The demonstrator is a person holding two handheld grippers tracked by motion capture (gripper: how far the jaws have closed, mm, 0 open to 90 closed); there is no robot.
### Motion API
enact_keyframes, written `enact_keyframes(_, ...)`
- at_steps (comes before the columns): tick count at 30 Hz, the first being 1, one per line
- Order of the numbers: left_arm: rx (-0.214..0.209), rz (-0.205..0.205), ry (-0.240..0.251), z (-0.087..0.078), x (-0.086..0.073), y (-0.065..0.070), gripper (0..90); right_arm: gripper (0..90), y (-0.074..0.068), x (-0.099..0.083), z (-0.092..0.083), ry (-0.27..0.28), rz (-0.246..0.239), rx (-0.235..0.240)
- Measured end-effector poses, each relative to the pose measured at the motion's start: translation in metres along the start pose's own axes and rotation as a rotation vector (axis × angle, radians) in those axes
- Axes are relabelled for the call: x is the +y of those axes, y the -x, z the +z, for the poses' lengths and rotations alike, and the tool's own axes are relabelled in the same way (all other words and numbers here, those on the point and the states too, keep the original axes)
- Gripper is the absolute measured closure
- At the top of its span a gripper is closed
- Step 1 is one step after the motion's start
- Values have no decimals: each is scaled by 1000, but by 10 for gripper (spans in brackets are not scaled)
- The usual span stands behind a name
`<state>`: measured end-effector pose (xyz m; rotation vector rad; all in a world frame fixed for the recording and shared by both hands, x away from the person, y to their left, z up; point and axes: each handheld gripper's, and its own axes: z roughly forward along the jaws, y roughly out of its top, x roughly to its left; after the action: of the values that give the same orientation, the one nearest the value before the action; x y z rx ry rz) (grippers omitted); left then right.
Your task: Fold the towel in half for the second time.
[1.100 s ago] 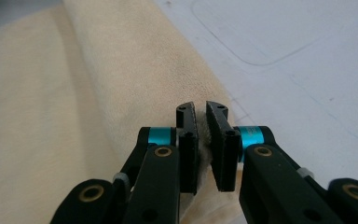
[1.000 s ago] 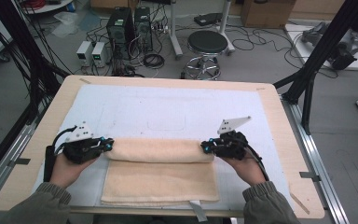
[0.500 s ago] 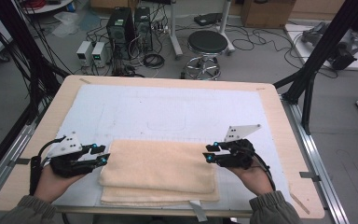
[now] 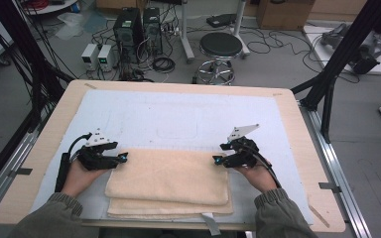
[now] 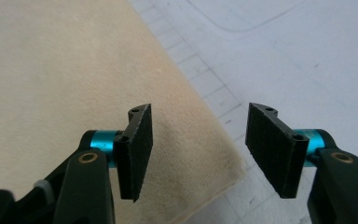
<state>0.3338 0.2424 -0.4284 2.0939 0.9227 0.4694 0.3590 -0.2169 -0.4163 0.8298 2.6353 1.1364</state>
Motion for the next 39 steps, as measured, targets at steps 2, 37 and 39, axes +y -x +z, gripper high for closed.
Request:
enact_keyframes(2,-15,-25,-9,4,-1,-3,379,404,3,-3,6,-21,11,6)
enact_keyframes(37,130,-105,30,47,91,-42,577,500,84,58,8,62,100,-127)
enact_keyframes(39,119,-111,41,43,83,-41,548,464,76,53,7,59,77,-117)
